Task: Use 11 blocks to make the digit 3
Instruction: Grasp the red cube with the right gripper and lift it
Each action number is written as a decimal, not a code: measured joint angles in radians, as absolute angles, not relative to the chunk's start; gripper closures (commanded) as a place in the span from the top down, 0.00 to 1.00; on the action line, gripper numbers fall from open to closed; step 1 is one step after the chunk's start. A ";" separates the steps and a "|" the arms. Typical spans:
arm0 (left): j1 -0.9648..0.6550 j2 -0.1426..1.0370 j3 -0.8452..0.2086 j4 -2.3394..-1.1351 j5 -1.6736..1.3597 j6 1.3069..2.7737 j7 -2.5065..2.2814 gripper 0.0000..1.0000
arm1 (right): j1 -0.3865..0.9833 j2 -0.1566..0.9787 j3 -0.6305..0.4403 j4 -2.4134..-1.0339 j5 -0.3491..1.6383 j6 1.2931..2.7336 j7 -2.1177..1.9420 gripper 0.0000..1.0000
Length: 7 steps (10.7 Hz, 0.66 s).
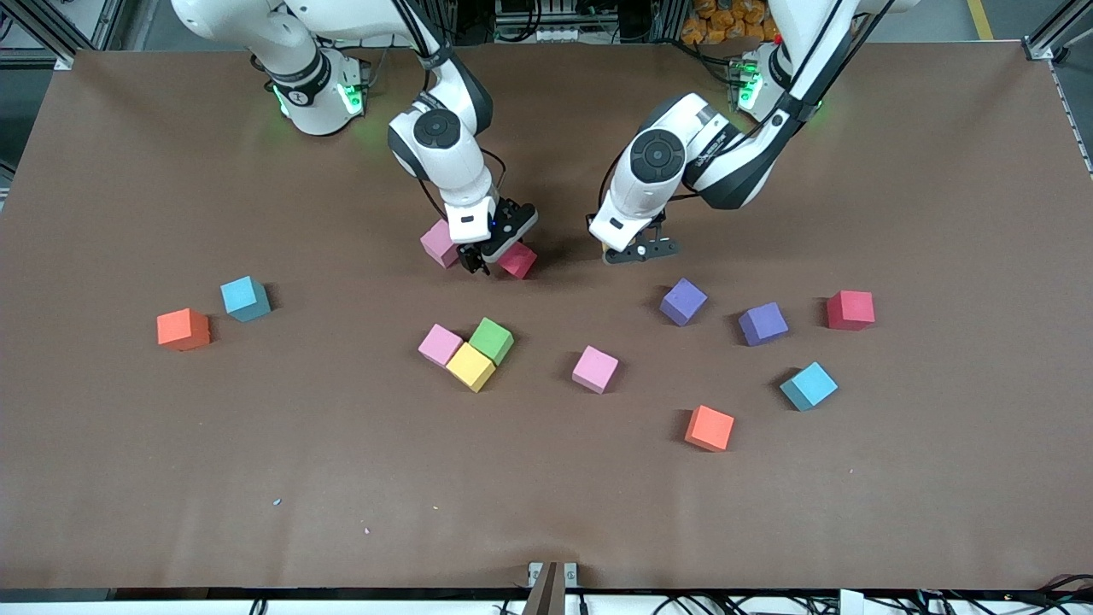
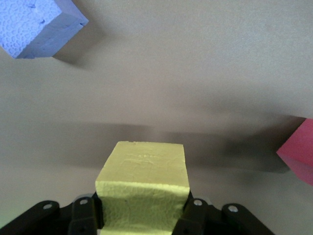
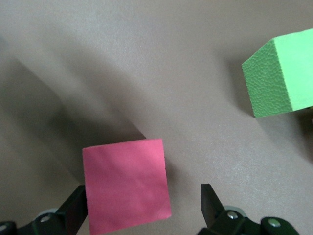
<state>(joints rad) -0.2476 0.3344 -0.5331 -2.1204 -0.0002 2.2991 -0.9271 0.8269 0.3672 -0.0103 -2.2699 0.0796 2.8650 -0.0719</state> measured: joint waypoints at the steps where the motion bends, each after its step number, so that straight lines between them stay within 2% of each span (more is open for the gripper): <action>1: -0.248 0.335 -0.533 -2.120 0.000 2.298 -0.927 0.00 | 0.827 0.369 -0.010 -2.265 0.080 2.864 -0.072 1.00; 7: -0.248 0.363 -0.532 -2.122 0.000 2.251 -0.929 0.00 | 0.830 0.400 -0.008 -2.239 0.080 2.862 -0.071 0.96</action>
<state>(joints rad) -0.2476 0.3628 -0.5317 -2.1217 -0.0002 2.2512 -0.9289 0.8302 0.4000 -0.0076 -2.2389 0.0796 2.8622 -0.0712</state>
